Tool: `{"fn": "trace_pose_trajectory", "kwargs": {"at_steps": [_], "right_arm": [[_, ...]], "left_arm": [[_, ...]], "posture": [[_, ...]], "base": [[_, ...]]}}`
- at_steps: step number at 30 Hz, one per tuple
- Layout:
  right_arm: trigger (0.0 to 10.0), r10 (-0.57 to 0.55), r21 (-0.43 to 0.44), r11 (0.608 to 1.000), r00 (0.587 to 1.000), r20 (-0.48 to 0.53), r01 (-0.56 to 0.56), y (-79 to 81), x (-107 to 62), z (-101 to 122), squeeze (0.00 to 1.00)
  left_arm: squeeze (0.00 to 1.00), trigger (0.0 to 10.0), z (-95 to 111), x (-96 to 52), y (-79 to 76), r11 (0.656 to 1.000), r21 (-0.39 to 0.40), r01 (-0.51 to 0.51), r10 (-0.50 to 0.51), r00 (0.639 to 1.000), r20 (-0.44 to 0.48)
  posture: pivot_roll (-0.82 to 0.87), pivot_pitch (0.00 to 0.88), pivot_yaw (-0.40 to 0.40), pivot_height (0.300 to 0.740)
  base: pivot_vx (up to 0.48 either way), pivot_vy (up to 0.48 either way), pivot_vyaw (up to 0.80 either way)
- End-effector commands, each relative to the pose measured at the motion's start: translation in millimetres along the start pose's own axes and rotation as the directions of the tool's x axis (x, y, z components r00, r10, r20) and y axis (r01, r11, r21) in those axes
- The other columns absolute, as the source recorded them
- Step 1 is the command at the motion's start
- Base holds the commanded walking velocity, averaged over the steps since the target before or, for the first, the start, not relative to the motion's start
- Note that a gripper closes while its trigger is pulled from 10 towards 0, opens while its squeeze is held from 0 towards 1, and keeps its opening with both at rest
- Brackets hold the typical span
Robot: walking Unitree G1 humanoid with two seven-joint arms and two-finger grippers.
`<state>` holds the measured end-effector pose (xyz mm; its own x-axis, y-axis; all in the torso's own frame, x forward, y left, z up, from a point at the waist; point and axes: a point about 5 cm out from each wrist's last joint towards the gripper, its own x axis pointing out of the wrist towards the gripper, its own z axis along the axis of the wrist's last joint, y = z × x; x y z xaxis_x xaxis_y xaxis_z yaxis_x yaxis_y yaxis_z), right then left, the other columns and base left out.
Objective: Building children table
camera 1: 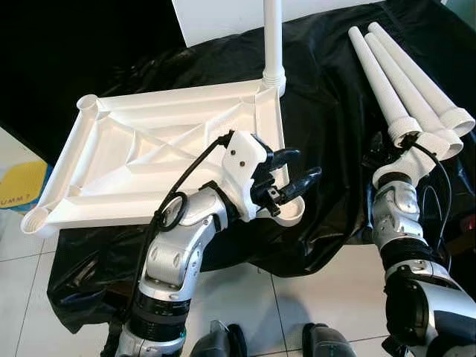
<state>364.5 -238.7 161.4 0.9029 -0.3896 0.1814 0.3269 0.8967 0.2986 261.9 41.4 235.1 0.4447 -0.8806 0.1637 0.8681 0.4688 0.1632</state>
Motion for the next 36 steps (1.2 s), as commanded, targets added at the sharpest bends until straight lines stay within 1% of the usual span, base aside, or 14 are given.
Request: {"fn": "trace_pose_trajectory", "kwargs": {"at_steps": [1, 12, 13, 14, 15, 16, 17, 19, 21, 25, 27, 30, 32, 36], "right_arm": [[10.0, 0.011, -0.017, 1.0, 1.0, -0.014, -0.011, 2.3, 0.1, -3.4, 0.0], [10.0, 0.108, -0.021, 0.994, 0.994, -0.015, -0.108, 11.9, 11.3, 6.3, 0.0], [9.6, 0.135, -0.025, 0.99, 0.991, -0.02, -0.136, 15.0, 14.5, 8.7, 0.0], [4.5, 0.164, -0.031, 0.986, 0.986, -0.027, -0.165, 18.0, 17.0, 10.6, 0.0], [4.5, 0.164, -0.031, 0.986, 0.986, -0.027, -0.165, 18.0, 17.0, 10.6, 0.0], [3.6, 0.183, -0.041, 0.982, 0.983, -0.029, -0.184, 20.0, 18.8, 12.2, 0.0], [0.0, 0.205, -0.041, 0.978, 0.978, -0.034, -0.206, 22.1, 20.5, 13.6, 0.0], [0.0, 0.205, -0.041, 0.978, 0.978, -0.034, -0.206, 22.1, 20.5, 13.6, 0.0], [0.0, 0.247, -0.043, 0.968, 0.969, -0.03, -0.248, 25.5, 22.2, 16.5, 0.0], [0.0, 0.247, -0.043, 0.968, 0.969, -0.03, -0.248, 25.5, 22.2, 16.5, 0.0], [0.0, 0.273, -0.041, 0.961, 0.962, -0.025, -0.273, 27.4, 22.1, 17.3, 0.0], [0.0, 0.295, -0.048, 0.954, 0.955, -0.02, -0.296, 28.0, 20.5, 16.1, 0.0], [0.0, 0.324, -0.061, 0.944, 0.946, -0.011, -0.324, 27.5, 15.9, 11.5, 0.0], [0.0, 0.335, -0.068, 0.94, 0.942, -0.006, -0.334, 27.3, 14.5, 10.2, 0.0]], "left_arm": [[0.0, 10.0, -1.4, -3.3, 4.8, 0.994, -0.006, -0.105, 0.105, 0.994, -0.016], [0.0, 10.0, -0.5, -4.1, 4.5, 0.994, -0.008, -0.109, 0.109, 0.994, -0.022], [0.0, 10.0, -0.3, -4.3, 4.2, 0.994, -0.008, -0.11, 0.109, 0.994, -0.024], [0.0, 10.0, -0.1, -4.5, 4.1, 0.994, -0.009, -0.111, 0.111, 0.994, -0.025], [0.0, 10.0, -0.1, -4.5, 4.1, 0.994, -0.009, -0.111, 0.111, 0.994, -0.025], [0.0, 10.0, 0.1, -4.6, 3.8, 0.994, -0.011, -0.112, 0.112, 0.993, -0.027], [0.0, 10.0, 0.0, -4.8, 3.6, 0.993, -0.012, -0.114, 0.114, 0.993, -0.028], [0.0, 10.0, 0.0, -4.8, 3.6, 0.993, -0.012, -0.114, 0.114, 0.993, -0.028], [0.0, 10.0, 0.0, -4.5, 3.2, 0.993, -0.012, -0.117, 0.116, 0.993, -0.03], [0.0, 10.0, 0.0, -4.5, 3.2, 0.993, -0.012, -0.117, 0.116, 0.993, -0.03], [0.0, 10.0, 0.0, -4.5, 3.2, 0.993, -0.009, -0.119, 0.119, 0.992, -0.03], [0.0, 10.0, -0.1, -4.7, 3.5, 0.992, -0.009, -0.124, 0.123, 0.992, -0.03], [0.0, 10.0, 0.0, -5.0, 4.1, 0.992, -0.011, -0.129, 0.128, 0.991, -0.03], [0.0, 10.0, 0.3, -5.1, 4.3, 0.992, -0.011, -0.129, 0.129, 0.991, -0.029]], "posture": [[-0.04, 0.202, 0.138, 0.74], [-0.03, 0.21, 0.142, 0.74], [-0.02, 0.215, 0.144, 0.74], [-0.02, 0.215, 0.144, 0.74], [-0.02, 0.215, 0.144, 0.74], [-0.02, 0.215, 0.145, 0.74], [-0.02, 0.215, 0.146, 0.74], [-0.02, 0.215, 0.146, 0.74], [-0.01, 0.213, 0.142, 0.74], [-0.01, 0.213, 0.142, 0.74], [-0.01, 0.213, 0.139, 0.74], [-0.01, 0.213, 0.138, 0.74], [-0.02, 0.213, 0.141, 0.74], [-0.02, 0.213, 0.141, 0.74]], "base": [[0.0, 0.0, 0.0], [0.0, 0.0, 0.0], [0.0, 0.0, 0.0], [0.0, 0.0, 0.0], [0.0, 0.0, 0.0], [0.0, 0.0, 0.0], [0.0, 0.0, 0.0], [0.0, 0.0, 0.0], [0.0, 0.0, 0.0], [0.0, 0.0, 0.0], [0.0, 0.0, 0.0], [0.0, 0.0, 0.0], [0.0, 0.0, 0.0], [0.0, 0.0, 0.0]]}}
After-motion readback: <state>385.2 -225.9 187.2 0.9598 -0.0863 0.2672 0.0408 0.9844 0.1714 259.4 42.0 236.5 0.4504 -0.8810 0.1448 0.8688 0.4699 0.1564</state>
